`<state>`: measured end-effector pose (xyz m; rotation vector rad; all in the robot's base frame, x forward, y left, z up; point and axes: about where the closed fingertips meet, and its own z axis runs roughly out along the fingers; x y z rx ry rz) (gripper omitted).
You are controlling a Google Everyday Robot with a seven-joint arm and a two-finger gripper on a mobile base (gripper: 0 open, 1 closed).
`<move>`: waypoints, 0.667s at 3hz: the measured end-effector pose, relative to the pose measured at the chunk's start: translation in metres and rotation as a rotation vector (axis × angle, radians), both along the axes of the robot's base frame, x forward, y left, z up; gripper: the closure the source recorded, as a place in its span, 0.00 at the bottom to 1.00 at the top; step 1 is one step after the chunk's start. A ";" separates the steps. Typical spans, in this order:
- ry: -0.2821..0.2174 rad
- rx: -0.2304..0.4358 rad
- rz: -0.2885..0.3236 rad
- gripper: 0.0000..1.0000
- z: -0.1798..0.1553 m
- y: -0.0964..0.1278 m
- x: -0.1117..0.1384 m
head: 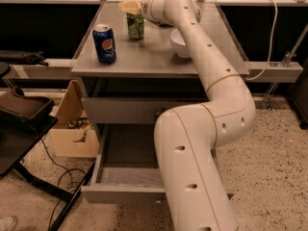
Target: Pick green can from middle drawer and place on counter
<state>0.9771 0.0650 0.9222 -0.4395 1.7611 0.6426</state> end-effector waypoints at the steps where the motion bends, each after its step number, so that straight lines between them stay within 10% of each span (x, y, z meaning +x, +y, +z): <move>1: 0.010 0.026 -0.001 0.00 0.003 -0.003 -0.001; 2: 0.004 0.045 0.007 0.00 0.034 -0.030 -0.015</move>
Offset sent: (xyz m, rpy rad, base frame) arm 0.0136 -0.0815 0.0989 0.0608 0.0064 0.0299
